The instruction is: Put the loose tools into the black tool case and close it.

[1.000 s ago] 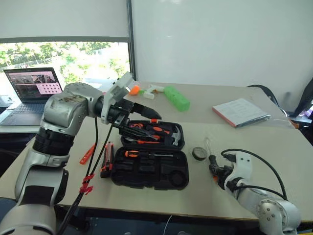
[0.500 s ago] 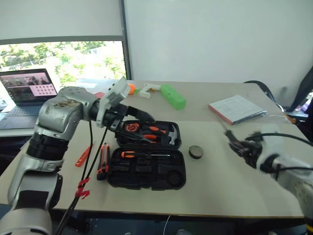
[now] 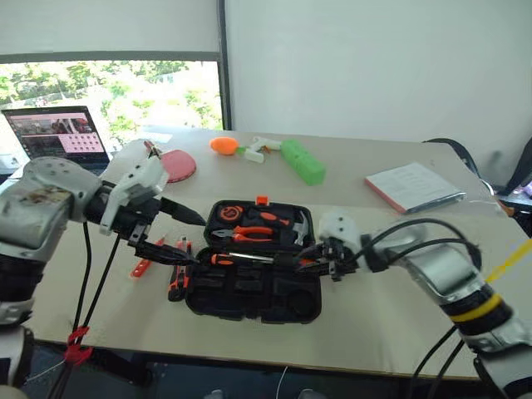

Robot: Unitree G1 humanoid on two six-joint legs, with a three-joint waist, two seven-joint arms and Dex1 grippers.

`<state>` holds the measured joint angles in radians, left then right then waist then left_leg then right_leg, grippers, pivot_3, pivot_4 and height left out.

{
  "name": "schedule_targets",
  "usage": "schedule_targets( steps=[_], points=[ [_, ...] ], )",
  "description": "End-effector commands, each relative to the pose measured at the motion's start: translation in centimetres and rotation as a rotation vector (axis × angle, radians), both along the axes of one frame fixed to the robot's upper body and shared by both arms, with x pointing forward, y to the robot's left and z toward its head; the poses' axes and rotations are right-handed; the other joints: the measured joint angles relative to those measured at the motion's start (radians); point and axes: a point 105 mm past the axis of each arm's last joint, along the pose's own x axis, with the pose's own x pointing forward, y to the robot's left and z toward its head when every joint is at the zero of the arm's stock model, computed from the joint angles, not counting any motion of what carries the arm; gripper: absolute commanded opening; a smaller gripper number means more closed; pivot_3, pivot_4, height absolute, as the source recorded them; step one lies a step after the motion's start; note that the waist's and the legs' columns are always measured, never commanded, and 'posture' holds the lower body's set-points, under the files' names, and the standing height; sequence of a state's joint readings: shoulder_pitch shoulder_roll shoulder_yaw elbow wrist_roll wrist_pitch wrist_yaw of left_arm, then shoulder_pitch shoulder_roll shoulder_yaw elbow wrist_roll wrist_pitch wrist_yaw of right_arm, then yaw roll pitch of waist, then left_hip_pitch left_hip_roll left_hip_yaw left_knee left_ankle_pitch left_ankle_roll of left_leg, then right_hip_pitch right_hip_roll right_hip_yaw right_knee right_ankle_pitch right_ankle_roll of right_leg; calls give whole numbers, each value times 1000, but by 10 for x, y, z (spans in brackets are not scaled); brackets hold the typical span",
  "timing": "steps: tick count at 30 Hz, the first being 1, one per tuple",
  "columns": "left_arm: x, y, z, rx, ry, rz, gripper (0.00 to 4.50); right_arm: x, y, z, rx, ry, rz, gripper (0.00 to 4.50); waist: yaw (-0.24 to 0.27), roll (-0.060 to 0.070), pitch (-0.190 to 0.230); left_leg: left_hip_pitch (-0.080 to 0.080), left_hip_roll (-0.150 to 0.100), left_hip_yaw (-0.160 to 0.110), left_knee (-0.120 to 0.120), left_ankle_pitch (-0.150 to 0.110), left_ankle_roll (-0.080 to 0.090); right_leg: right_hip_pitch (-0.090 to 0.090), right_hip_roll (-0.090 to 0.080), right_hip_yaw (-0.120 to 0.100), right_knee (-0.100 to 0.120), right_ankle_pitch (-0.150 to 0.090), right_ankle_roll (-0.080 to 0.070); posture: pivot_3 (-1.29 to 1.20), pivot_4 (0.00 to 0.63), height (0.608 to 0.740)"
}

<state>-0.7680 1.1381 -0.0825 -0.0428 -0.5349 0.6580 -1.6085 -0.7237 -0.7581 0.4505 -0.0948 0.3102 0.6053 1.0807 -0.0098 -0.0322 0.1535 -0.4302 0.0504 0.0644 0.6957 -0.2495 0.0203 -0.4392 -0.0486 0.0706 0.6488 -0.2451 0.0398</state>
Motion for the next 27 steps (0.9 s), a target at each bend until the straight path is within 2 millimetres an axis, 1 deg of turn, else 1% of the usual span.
schedule_targets(
  steps=[1,2,6,11,14,16,17,20,23,25,27],
  points=[
    [-7,6,14,-6,-56,28,4500,1,-3,2,-57,-34,54,1077,3,0,0,0,0,0,0,0,0,0,0,-1,0,0,0,0,150,740],
    [-8,7,13,-8,-56,34,4500,0,-3,1,-63,-28,59,1077,4,0,0,0,0,0,0,0,0,0,0,-1,0,0,0,0,150,740],
    [-13,9,11,-16,-46,52,4500,9,-4,-11,-73,-15,-13,1077,-1,0,0,1,0,0,0,0,0,1,0,-1,1,0,0,0,150,740],
    [-14,7,7,-18,-46,54,4500,11,2,-12,-20,25,-59,1077,-3,0,0,2,1,0,0,1,-2,1,1,-1,3,1,-1,0,150,740],
    [-11,4,9,-25,-54,53,4500,12,3,-14,-12,29,-76,1077,-3,0,0,3,0,0,0,1,-2,1,1,0,5,0,-1,0,150,740],
    [-10,3,10,-28,-57,52,4500,9,2,-15,-24,32,-66,2090,-3,0,0,4,0,0,0,2,-3,1,1,0,6,0,-2,0,150,740],
    [-10,2,10,-29,-57,52,4500,8,2,-15,-27,35,-62,2231,-3,0,0,4,0,0,0,2,-3,1,1,0,7,0,-2,0,150,740],
    [-9,2,11,-32,-60,51,4500,6,4,-6,-5,20,-52,3286,-3,0,0,5,0,0,0,2,-3,1,2,0,8,0,-3,0,150,740],
    [-7,2,11,-34,-63,50,4500,5,9,10,24,-3,-38,4381,-4,0,0,5,1,0,0,2,-3,1,2,0,8,0,-3,0,150,740],
    [-6,2,12,-37,-66,50,4500,5,14,17,50,-18,-33,4460,-4,0,0,5,1,0,0,2,-3,1,2,0,8,0,-3,0,150,740],
    [-5,1,11,-39,-67,50,4500,6,18,19,64,-28,-37,4460,-4,0,0,5,1,0,0,2,-3,1,2,0,8,0,-3,0,150,740]
  ],
)
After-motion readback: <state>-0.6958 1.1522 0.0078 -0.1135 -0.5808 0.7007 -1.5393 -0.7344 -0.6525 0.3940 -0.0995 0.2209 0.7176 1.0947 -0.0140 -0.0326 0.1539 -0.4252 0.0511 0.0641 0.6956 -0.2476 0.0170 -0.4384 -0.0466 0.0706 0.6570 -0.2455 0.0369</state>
